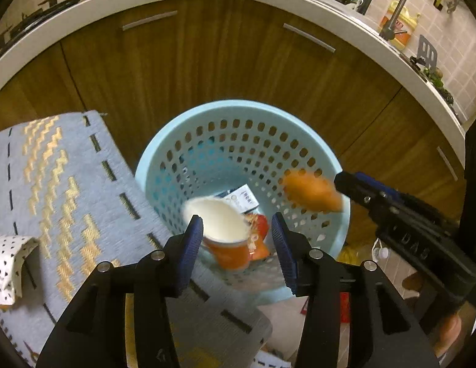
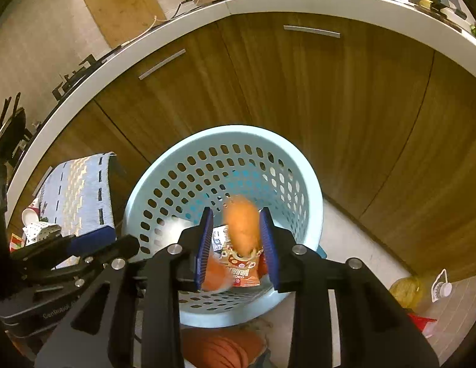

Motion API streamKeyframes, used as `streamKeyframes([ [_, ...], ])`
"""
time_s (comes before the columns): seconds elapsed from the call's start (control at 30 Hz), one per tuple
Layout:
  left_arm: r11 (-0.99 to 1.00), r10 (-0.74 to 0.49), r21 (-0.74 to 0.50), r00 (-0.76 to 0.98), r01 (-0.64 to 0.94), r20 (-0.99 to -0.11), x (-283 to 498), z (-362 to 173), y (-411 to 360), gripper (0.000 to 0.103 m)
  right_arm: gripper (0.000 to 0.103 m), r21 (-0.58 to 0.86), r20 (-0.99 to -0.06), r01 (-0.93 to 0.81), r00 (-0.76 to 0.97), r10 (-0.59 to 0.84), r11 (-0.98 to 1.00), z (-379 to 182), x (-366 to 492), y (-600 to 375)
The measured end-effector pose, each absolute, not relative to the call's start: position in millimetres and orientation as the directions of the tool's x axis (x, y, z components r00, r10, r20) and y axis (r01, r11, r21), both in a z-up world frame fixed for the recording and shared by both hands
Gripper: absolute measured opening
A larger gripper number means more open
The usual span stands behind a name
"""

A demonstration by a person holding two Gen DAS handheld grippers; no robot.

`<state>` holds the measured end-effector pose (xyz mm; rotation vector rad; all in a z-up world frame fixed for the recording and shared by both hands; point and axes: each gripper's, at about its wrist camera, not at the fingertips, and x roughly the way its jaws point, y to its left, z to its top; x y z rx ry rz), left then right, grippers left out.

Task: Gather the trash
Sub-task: 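Drop the paper cup into the blue basket while the right tool drops the sausage bun, then move both open tools from the basket back over the table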

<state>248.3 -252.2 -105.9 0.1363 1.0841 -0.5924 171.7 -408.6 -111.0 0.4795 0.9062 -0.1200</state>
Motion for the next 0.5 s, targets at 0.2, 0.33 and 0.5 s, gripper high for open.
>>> streamKeyframes([
  [0.2,0.843,-0.41,-0.202,0.35,0.499,-0.842,245,-101,-232,0.049,0.049,0.341,-0.765,0.285,0.638,0.088,0.896,-101,170,-403],
  [0.33,0.846,-0.433,-0.226,0.374,0.484,-0.82,240,-91,-222,0.049,0.049,0.33,-0.754,0.265,0.651,0.084,0.906,-90,167,-395],
  [0.5,0.847,-0.458,-0.245,0.414,0.471,-0.787,230,-76,-204,0.049,0.049,0.308,-0.735,0.228,0.674,0.078,0.924,-72,163,-381],
])
